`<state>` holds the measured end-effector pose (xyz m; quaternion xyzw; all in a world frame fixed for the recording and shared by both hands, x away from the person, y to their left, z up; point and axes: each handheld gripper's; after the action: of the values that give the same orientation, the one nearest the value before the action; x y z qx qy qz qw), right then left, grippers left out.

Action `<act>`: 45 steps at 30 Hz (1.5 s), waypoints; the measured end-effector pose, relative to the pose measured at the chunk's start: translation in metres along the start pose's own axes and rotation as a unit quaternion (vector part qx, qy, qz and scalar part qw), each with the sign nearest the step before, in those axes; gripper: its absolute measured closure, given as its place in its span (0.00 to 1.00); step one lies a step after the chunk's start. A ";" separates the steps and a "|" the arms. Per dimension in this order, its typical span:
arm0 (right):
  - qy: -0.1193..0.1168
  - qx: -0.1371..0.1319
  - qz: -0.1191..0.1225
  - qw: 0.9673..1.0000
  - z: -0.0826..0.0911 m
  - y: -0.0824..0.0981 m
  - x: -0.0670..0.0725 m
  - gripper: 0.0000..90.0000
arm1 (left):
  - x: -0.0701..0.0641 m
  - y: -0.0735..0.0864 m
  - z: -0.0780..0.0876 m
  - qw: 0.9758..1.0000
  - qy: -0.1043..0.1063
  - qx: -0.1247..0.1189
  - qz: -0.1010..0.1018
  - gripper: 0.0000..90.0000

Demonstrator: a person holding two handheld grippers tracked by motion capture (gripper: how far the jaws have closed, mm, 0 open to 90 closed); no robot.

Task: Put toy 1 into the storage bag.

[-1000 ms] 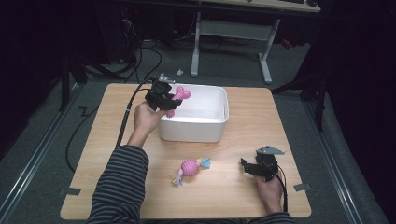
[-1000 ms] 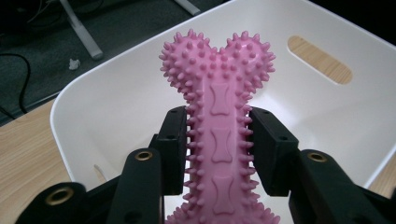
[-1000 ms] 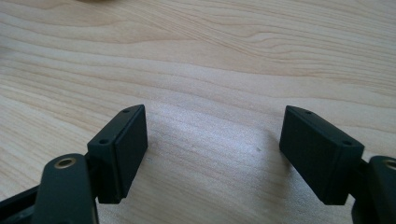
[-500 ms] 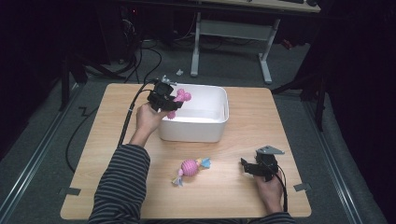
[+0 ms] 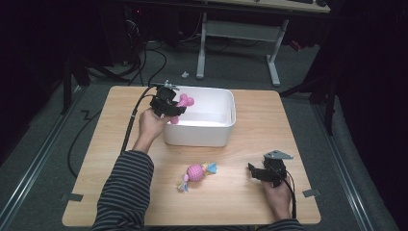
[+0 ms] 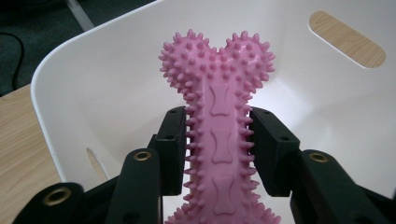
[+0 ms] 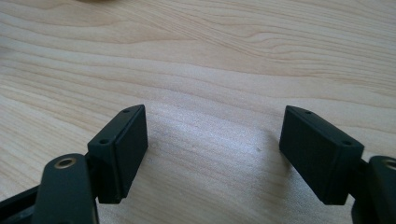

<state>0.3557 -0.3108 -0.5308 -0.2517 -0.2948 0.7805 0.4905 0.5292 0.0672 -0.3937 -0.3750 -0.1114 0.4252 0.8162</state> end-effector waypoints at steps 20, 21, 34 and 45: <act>0.000 0.000 0.000 1.000 0.000 0.000 0.000 0.26 | -0.001 0.004 -0.011 0.999 -0.014 0.032 -0.008 0.64; 0.000 0.000 0.000 1.000 0.000 0.000 0.000 0.26 | -0.001 0.004 -0.012 0.999 -0.016 0.033 -0.009 0.64; 0.000 0.000 0.000 1.000 0.000 0.000 0.000 0.27 | -0.001 0.001 0.007 1.000 -0.010 -0.003 -0.001 0.54; -0.001 0.000 0.000 1.000 0.000 0.000 0.000 0.27 | -0.002 0.010 0.045 0.998 0.002 -0.058 0.014 0.43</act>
<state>0.3556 -0.3107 -0.5308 -0.2515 -0.2951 0.7808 0.4900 0.4997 0.0926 -0.3693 -0.4239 -0.1291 0.4289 0.7872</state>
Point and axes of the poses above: each handheld gripper's, and its own axes: z roughly backward along the jaws, y roughly out of its underside, x roughly to its left, and after that the axes turned 7 degrees about z, right-handed
